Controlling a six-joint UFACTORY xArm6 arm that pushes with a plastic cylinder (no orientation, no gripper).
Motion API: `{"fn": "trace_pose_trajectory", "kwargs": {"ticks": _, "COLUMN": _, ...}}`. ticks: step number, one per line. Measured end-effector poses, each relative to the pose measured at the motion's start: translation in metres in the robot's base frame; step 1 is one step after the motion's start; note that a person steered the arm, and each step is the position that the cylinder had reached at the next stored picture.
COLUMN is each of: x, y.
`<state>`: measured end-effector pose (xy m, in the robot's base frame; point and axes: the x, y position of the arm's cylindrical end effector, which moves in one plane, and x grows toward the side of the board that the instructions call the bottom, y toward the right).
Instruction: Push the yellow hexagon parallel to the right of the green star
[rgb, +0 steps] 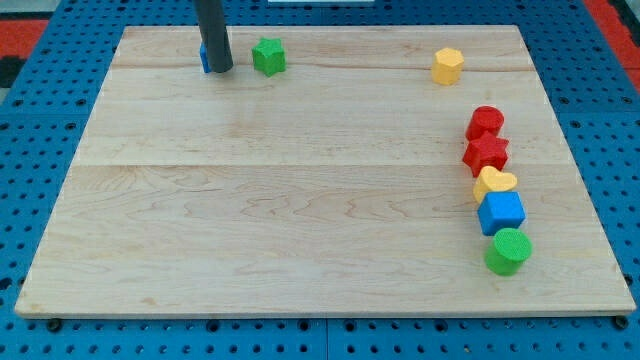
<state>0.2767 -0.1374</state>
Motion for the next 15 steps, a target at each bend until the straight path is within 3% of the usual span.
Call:
{"fn": "trace_pose_trajectory", "kwargs": {"ticks": 1, "x": 0.069, "y": 0.031}}
{"fn": "trace_pose_trajectory", "kwargs": {"ticks": 2, "x": 0.09, "y": 0.092}}
{"fn": "trace_pose_trajectory", "kwargs": {"ticks": 5, "x": 0.09, "y": 0.098}}
{"fn": "trace_pose_trajectory", "kwargs": {"ticks": 7, "x": 0.104, "y": 0.152}}
{"fn": "trace_pose_trajectory", "kwargs": {"ticks": 12, "x": 0.029, "y": 0.337}}
{"fn": "trace_pose_trajectory", "kwargs": {"ticks": 14, "x": -0.024, "y": 0.31}}
{"fn": "trace_pose_trajectory", "kwargs": {"ticks": 15, "x": -0.011, "y": 0.328}}
